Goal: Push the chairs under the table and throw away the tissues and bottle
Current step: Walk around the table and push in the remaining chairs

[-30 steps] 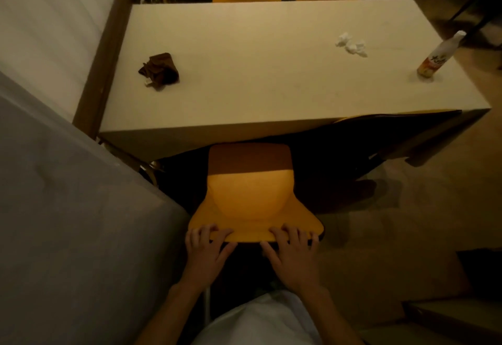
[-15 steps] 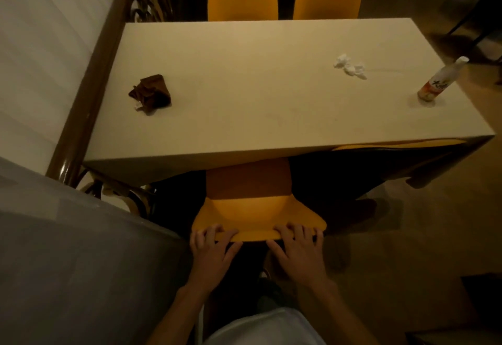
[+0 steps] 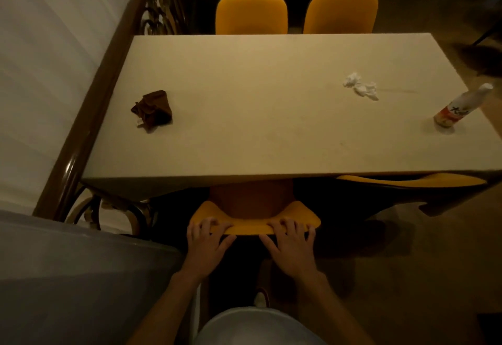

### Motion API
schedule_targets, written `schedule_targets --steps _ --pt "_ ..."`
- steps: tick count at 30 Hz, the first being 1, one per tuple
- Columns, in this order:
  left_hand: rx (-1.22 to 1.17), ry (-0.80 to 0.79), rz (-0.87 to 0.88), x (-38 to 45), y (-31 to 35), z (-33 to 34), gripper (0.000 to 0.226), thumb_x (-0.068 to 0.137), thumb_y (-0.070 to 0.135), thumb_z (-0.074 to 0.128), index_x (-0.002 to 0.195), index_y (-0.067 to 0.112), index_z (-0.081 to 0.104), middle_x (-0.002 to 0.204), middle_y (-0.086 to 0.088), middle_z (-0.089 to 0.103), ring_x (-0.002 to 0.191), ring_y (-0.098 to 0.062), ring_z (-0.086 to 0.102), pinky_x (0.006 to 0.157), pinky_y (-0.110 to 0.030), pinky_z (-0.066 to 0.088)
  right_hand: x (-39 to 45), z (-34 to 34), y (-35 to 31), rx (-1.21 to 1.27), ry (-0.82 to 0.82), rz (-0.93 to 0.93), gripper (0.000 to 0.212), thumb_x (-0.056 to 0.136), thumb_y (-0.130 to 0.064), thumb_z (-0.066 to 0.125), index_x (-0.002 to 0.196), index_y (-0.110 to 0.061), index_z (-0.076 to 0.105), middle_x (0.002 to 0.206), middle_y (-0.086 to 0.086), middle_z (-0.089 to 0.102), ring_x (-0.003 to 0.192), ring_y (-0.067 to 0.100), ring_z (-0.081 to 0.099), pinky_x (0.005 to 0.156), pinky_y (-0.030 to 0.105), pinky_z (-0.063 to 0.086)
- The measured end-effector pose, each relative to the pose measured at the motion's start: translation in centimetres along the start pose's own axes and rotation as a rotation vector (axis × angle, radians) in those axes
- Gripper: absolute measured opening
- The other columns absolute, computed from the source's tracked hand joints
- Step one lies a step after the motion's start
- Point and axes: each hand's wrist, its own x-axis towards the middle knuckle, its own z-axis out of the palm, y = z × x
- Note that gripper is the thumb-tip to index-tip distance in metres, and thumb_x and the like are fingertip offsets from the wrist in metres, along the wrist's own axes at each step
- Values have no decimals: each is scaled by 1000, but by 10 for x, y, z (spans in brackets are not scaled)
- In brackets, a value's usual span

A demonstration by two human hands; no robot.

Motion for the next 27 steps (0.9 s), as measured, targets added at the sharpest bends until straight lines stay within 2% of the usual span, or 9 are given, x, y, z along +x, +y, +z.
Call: schedule_targets --steps 9,15,19,27 --pt "29 87 15 24 0 -1 53 94 70 19 116 39 55 116 -7 50 113 -27 37 109 -63 26 26 1 4 24 43 -39 60 95 -71 13 124 -37 52 130 0 51 121 26 46 104 55 11" --pt "19 79 -6 41 0 -6 61 92 73 15 116 38 58 118 -8 52 117 -26 34 112 -60 20 43 -3 4 16 44 -36 58 96 -71 14 122 -37 53 127 -1 53 117 26 48 101 55 14" --pt "47 112 1 55 1 -5 58 94 70 17 113 37 60 113 -7 53 112 -26 37 107 -64 30 57 -6 6 19 58 -27 57 96 -71 16 120 -37 55 124 -1 55 115 24 47 100 57 18" --pt "41 156 6 94 2 1 53 95 67 23 114 36 61 112 -5 50 109 -29 43 106 -62 30 98 -25 16 8 26 -36 78 86 -79 0 132 -39 49 138 -2 47 129 28 40 106 58 13"
